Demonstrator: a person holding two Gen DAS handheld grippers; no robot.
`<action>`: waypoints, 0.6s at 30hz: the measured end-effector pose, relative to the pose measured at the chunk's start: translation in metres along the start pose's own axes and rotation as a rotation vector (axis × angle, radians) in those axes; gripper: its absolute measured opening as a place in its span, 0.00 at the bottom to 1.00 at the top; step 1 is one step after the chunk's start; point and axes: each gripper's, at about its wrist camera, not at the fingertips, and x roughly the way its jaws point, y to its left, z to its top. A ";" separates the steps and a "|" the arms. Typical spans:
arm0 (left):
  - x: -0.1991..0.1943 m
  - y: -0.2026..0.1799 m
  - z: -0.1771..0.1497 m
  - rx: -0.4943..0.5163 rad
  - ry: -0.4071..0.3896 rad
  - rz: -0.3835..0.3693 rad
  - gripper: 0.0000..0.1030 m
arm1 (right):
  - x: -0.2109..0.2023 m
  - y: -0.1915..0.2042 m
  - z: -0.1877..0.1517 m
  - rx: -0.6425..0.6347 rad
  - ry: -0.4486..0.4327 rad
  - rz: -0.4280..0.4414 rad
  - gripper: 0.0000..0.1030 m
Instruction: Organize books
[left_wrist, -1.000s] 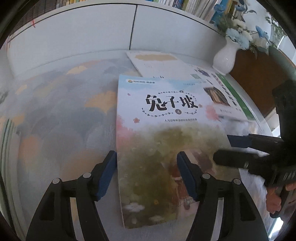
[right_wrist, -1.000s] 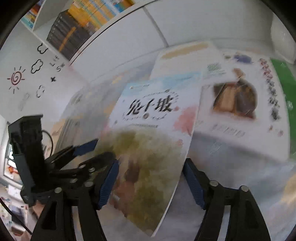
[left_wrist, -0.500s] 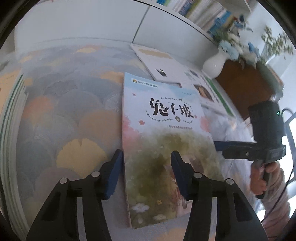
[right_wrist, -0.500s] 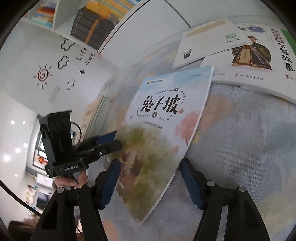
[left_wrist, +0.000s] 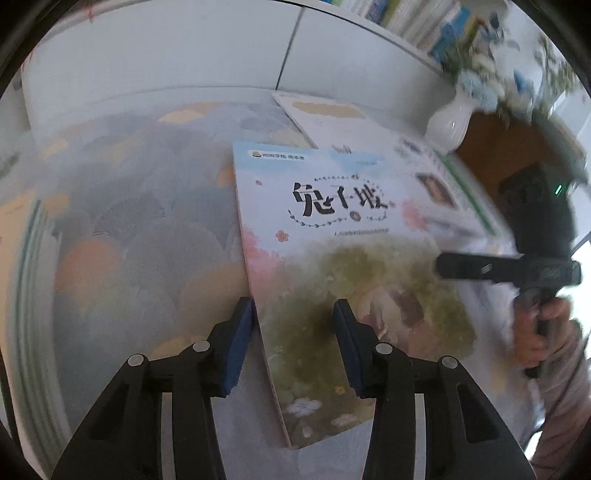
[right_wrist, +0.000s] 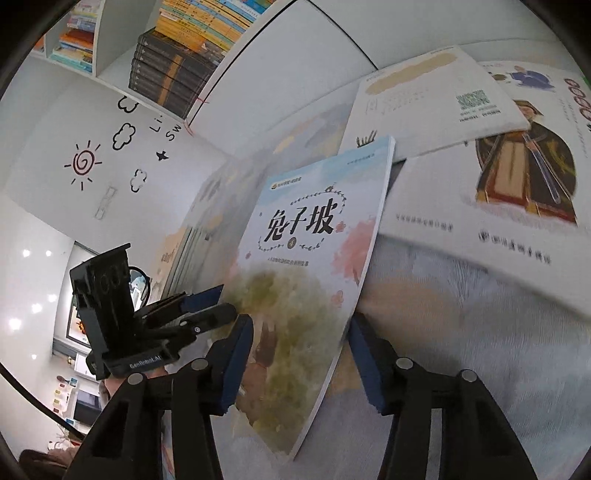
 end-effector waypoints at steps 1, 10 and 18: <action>0.000 0.008 0.002 -0.039 -0.001 -0.039 0.39 | 0.003 -0.001 0.004 -0.005 -0.002 0.005 0.42; 0.009 0.002 0.012 -0.023 -0.043 0.012 0.34 | 0.009 -0.025 0.014 0.061 -0.028 0.061 0.09; 0.009 0.002 0.010 0.050 -0.070 0.037 0.35 | 0.008 -0.024 0.010 0.059 -0.034 0.062 0.09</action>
